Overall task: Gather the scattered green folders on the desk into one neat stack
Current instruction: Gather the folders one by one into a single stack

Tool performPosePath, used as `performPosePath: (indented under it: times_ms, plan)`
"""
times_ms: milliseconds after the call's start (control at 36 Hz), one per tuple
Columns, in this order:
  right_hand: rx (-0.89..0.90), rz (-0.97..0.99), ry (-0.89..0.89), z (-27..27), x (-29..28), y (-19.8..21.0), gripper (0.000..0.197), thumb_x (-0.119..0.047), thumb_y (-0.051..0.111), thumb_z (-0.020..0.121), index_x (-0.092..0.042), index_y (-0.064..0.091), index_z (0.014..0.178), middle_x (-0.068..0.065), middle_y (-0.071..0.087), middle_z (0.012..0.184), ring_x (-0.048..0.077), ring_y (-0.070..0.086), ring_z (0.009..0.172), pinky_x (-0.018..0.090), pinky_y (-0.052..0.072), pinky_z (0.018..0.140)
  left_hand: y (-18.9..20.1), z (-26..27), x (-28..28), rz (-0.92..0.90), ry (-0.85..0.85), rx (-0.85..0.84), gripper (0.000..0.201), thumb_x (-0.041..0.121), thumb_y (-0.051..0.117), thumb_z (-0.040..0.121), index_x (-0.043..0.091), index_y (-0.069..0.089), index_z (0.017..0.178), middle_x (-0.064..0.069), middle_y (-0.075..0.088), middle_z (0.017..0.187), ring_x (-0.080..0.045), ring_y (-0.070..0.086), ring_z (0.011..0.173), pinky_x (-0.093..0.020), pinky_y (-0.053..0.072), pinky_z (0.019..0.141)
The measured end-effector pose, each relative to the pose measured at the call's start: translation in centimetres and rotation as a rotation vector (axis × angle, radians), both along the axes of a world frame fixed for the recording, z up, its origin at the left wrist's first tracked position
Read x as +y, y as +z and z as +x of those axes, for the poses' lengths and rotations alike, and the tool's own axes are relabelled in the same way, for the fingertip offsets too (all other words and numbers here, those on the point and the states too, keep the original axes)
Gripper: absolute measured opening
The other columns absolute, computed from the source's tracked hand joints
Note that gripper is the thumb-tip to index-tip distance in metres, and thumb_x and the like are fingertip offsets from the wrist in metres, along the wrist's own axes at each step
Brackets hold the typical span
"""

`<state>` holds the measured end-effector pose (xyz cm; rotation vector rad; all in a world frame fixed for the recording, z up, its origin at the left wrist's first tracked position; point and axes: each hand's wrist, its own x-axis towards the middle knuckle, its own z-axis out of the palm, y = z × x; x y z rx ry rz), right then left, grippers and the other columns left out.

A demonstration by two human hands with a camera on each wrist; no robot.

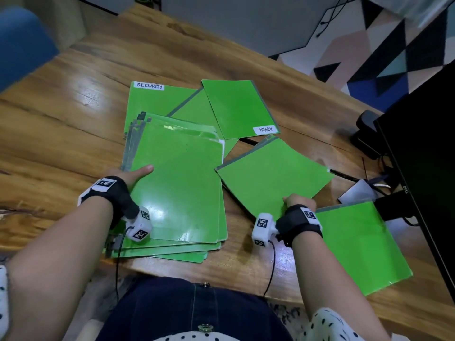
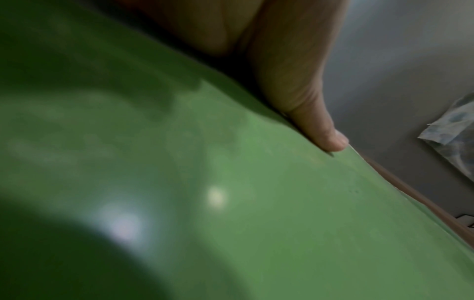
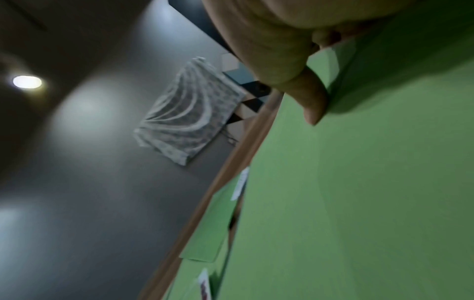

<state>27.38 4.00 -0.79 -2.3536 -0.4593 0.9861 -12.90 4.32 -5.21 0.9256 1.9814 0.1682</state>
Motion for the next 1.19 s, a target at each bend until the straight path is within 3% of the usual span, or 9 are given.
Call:
performPosePath:
  times_ms: [111,306,417,528,667,778,889,1000,1194]
  plan:
    - [-0.305,0.162,-0.069,-0.3,2.1,4.6,0.027,-0.006,0.055,0.090,0.001,0.056,0.116,0.017,0.062,0.114,0.033,0.061,0.101,0.032,0.045,0.074,2.4,0.9,-1.4,-0.098,-0.267,0.015,0.119,0.017,0.071,0.040,0.048,0.021,0.144,-0.017,0.035,0.141,-0.034,0.060,0.085,-0.034,0.055,0.054]
    - [-0.683,0.418,0.238,-2.5,2.2,12.7,0.031,-0.013,0.057,0.093,-0.004,0.045,0.120,0.018,0.061,0.115,0.033,0.057,0.109,0.041,0.046,0.088,2.8,0.6,-1.5,-0.061,-0.426,0.052,0.120,-0.002,0.067,0.051,0.064,0.014,0.137,-0.017,0.028,0.147,-0.031,0.059,0.085,-0.032,0.054,0.052]
    - [-0.633,0.585,0.355,-3.8,1.9,14.3,0.034,-0.017,0.060,0.092,-0.004,0.045,0.121,0.014,0.061,0.109,0.028,0.058,0.105,0.037,0.044,0.092,3.2,0.7,-1.4,-0.104,-0.288,0.051,0.099,0.010,0.073,0.068,0.050,0.021,0.143,-0.020,0.038,0.138,-0.036,0.060,0.091,-0.044,0.058,0.066]
    - [-0.317,0.591,0.354,-4.8,2.1,10.8,0.051,-0.018,0.066,0.088,-0.002,0.043,0.131,0.011,0.052,0.134,0.023,0.050,0.124,0.040,0.039,0.106,2.3,0.0,-0.4,-0.179,-0.016,-0.076,0.110,0.081,0.060,0.058,0.013,0.039,0.141,-0.023,0.052,0.129,-0.033,0.061,0.096,-0.043,0.052,0.075]
    - [0.009,0.343,0.458,-7.4,-0.2,3.3,0.044,-0.010,0.065,0.086,-0.012,0.050,0.127,0.007,0.059,0.126,0.026,0.058,0.115,0.044,0.047,0.099,-15.3,-8.8,6.2,0.113,-0.051,-0.229,0.048,0.087,0.033,0.067,0.085,0.017,0.112,0.001,0.009,0.157,-0.037,0.035,0.131,-0.057,0.046,0.080]
    - [-0.050,0.023,0.567,-8.1,-1.7,-1.0,0.054,-0.012,0.069,0.086,-0.002,0.040,0.130,0.014,0.052,0.130,0.032,0.053,0.120,0.040,0.046,0.099,2.3,-0.5,1.1,0.025,-0.126,-0.174,0.051,0.045,0.034,0.099,0.047,0.013,0.145,-0.010,0.008,0.156,-0.037,0.024,0.139,-0.053,0.036,0.096]
    - [-0.068,-0.139,0.635,-7.7,-1.5,-2.6,0.067,-0.008,0.071,0.083,0.000,0.029,0.135,0.019,0.050,0.131,0.032,0.053,0.118,0.037,0.049,0.093,3.1,0.4,0.5,-0.075,-0.093,-0.177,0.086,0.062,0.075,0.062,0.058,0.029,0.135,-0.019,0.024,0.153,-0.038,0.038,0.130,-0.051,0.041,0.094]
    - [-0.098,-0.148,0.671,-7.4,-0.4,-3.2,0.063,-0.009,0.073,0.082,-0.003,0.036,0.132,0.016,0.058,0.117,0.031,0.062,0.105,0.038,0.055,0.085,4.1,2.3,-1.0,-0.112,-0.182,-0.165,0.126,0.046,0.081,0.032,0.027,0.031,0.147,-0.013,0.028,0.152,-0.036,0.037,0.133,-0.050,0.043,0.100]
    - [-0.110,-0.084,0.809,-8.6,-0.6,-3.8,0.063,-0.011,0.072,0.081,-0.010,0.037,0.133,0.013,0.059,0.120,0.029,0.062,0.105,0.041,0.054,0.089,2.3,2.2,-0.4,-0.130,-0.315,-0.034,0.080,0.011,0.071,0.074,0.075,0.040,0.111,-0.016,0.017,0.155,-0.042,0.034,0.131,-0.052,0.045,0.096]
